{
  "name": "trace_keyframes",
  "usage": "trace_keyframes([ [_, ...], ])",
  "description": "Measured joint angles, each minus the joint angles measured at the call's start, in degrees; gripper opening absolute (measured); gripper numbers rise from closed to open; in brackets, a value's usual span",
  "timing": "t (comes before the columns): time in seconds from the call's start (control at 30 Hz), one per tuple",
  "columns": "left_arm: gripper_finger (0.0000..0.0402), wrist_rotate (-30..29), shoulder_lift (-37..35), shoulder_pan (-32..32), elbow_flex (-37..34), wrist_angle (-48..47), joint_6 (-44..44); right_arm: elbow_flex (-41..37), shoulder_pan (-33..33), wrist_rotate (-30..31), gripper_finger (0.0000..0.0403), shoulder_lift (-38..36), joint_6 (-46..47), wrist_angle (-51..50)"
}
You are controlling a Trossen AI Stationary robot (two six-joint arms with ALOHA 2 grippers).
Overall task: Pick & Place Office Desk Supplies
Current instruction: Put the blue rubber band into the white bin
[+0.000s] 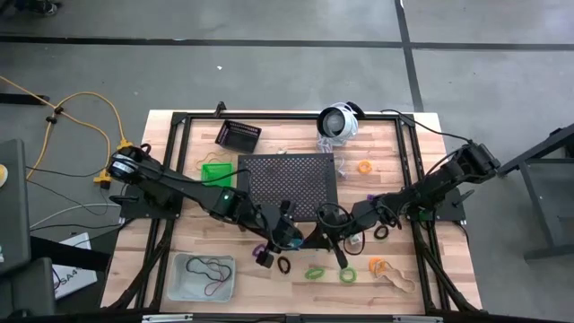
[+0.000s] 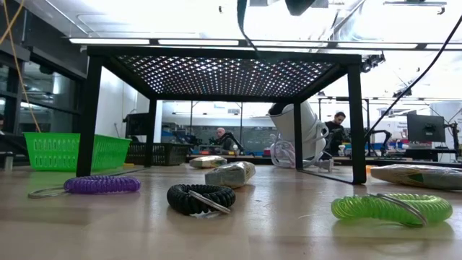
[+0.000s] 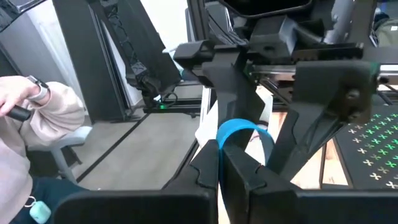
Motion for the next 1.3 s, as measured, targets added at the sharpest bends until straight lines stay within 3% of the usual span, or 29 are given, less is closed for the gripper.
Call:
trace_keyframes([
  [0.23,0.0112,-0.8,0.0,0.0,0.0,-0.2,0.1,0.0,0.1,0.0,0.0003,0.0,0.3,-0.6],
  [0.7,0.0005,-0.8,0.0,-1.1,0.0,-0.8,-1.8,0.0,1.3,0.3,0.0003,0.0,2.0,-3.3],
  [1.3,0.0001,-0.8,0.0,-2.6,0.0,-0.8,-3.1,0.1,3.9,2.0,0.0002,0.0,3.9,-5.1],
])
